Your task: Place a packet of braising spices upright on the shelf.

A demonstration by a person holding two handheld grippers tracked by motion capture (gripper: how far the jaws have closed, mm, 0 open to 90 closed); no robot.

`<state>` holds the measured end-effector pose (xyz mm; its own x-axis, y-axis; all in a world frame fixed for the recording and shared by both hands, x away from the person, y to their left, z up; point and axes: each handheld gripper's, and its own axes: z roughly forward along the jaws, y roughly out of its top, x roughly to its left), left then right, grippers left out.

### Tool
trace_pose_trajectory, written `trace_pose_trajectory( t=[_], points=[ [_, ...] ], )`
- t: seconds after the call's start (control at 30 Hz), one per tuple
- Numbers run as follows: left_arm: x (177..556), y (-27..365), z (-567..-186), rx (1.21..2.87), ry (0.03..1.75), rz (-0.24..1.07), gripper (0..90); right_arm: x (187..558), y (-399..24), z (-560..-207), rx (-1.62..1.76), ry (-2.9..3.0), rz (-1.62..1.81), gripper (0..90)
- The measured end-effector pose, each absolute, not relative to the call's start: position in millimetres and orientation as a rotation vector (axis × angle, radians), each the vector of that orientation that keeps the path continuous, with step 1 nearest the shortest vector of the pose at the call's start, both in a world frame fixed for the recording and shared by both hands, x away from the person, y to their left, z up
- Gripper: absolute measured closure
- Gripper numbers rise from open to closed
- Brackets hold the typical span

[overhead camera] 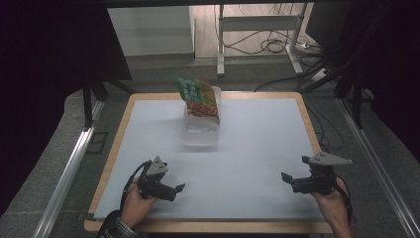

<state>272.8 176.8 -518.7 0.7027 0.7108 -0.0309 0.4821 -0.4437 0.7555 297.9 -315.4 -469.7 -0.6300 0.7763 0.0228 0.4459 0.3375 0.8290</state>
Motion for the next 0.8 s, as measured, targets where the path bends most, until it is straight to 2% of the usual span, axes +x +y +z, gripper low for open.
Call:
trace_pose_trajectory(
  t=[0.8],
  points=[
    [273,177,-520,2.121,0.921,0.397,0.4,284,-341,-494,1.158,2.243,1.114,0.0]
  ],
)
